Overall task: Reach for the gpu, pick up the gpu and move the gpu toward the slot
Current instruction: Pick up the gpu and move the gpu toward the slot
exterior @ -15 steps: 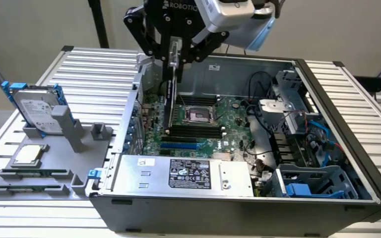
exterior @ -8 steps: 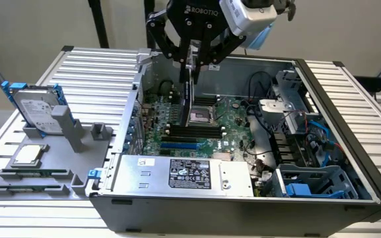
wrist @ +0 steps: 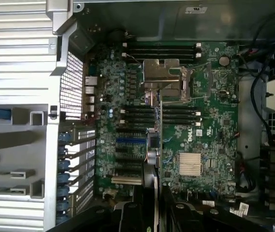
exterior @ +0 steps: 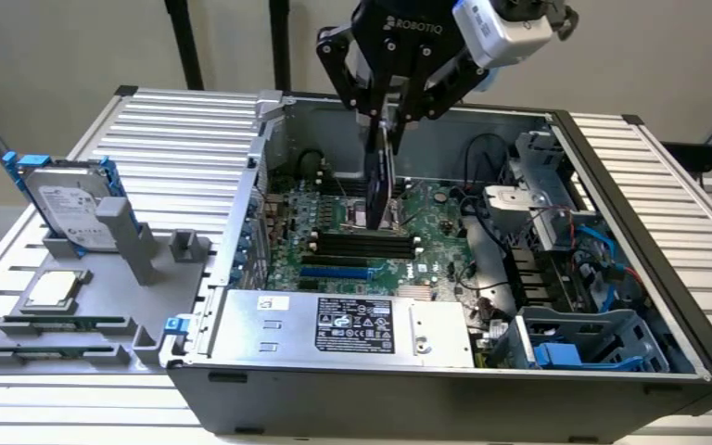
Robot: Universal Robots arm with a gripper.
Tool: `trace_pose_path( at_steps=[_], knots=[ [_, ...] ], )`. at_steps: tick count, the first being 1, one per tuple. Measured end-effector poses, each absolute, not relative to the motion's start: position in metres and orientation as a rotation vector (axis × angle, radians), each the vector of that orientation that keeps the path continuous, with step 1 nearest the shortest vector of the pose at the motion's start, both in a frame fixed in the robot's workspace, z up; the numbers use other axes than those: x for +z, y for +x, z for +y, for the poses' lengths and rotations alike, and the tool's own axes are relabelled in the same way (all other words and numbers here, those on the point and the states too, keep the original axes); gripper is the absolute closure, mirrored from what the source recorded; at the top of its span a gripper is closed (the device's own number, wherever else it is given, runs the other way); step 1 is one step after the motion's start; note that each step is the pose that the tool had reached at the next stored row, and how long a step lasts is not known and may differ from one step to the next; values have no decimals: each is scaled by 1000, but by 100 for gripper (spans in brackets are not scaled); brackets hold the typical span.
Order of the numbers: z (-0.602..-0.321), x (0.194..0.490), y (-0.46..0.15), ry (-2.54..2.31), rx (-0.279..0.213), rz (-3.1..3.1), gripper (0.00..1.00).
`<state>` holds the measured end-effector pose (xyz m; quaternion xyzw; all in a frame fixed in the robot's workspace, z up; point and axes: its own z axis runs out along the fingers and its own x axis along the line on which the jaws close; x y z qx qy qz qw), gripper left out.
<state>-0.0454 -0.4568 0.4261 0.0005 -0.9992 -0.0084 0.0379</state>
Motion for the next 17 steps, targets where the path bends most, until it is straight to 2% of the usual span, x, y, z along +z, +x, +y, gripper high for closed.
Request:
trace_pose_path(
  at_steps=[17],
  knots=[
    [-448, 416, -34, 9, -14, -3092, 74]
  ],
)
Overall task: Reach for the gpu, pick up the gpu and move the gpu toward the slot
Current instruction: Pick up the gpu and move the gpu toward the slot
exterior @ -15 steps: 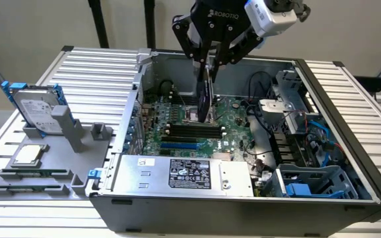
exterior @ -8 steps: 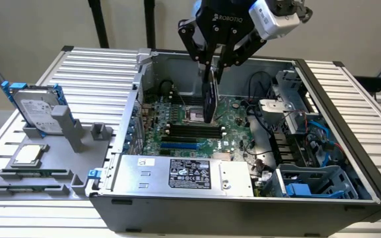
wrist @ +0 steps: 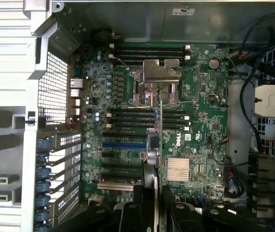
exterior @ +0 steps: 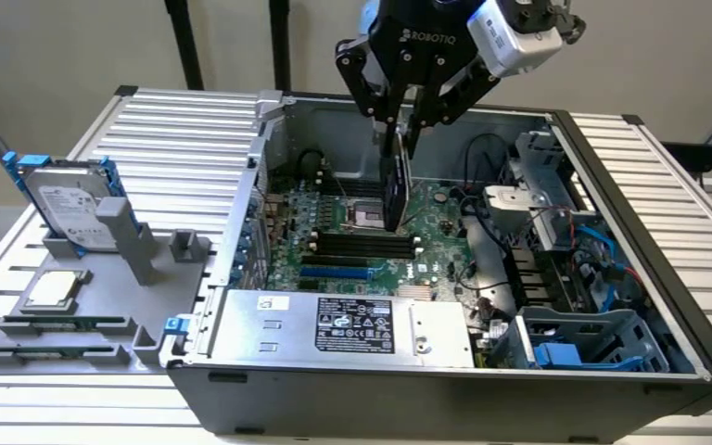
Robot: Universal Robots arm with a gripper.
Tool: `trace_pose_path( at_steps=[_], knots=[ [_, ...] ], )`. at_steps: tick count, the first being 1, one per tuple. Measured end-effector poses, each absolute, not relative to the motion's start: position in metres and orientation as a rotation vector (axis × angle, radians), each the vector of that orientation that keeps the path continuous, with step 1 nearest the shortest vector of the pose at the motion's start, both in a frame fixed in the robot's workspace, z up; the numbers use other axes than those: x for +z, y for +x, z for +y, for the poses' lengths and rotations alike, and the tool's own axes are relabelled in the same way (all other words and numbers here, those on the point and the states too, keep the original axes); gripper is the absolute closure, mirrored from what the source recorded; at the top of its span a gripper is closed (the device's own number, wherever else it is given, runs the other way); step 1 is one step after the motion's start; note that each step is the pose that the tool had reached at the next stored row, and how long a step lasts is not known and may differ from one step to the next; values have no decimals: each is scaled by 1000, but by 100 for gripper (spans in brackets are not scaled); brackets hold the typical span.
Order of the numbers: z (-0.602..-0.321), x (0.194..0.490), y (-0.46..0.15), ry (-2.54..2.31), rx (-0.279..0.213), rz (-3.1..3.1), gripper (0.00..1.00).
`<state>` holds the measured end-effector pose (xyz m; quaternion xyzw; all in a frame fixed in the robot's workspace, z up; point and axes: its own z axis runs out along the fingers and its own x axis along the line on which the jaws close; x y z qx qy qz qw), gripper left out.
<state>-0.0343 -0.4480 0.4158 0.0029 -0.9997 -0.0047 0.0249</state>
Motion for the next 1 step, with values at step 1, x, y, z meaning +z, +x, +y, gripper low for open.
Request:
trace_pose_path(
  at_steps=[1],
  knots=[
    [-448, 416, -34, 9, -14, -3092, 74]
  ],
)
